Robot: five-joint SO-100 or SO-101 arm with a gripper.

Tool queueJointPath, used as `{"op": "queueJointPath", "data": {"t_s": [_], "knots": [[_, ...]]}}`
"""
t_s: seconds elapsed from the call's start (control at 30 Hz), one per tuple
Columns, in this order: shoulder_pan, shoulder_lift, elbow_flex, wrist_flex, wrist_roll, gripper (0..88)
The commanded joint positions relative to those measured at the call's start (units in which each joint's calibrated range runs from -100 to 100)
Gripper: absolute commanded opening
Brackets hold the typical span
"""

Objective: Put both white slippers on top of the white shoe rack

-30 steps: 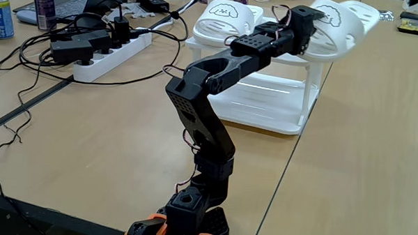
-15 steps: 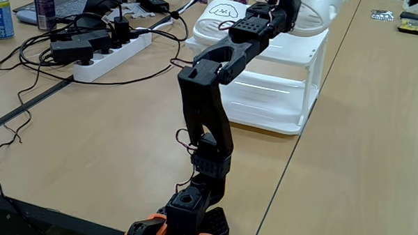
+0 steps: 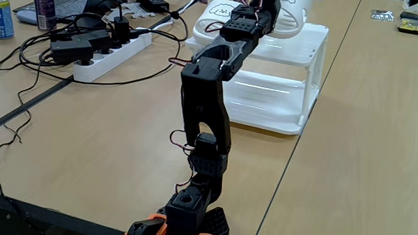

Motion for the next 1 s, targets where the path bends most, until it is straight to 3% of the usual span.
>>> {"op": "queueJointPath", "data": {"t_s": [0.0, 0.97], "knots": [[-0.1, 0.1, -5.6, -0.2, 0.4, 0.8], [-0.1, 5.9, -7.3, -0.3, 0.4, 0.8]]}}
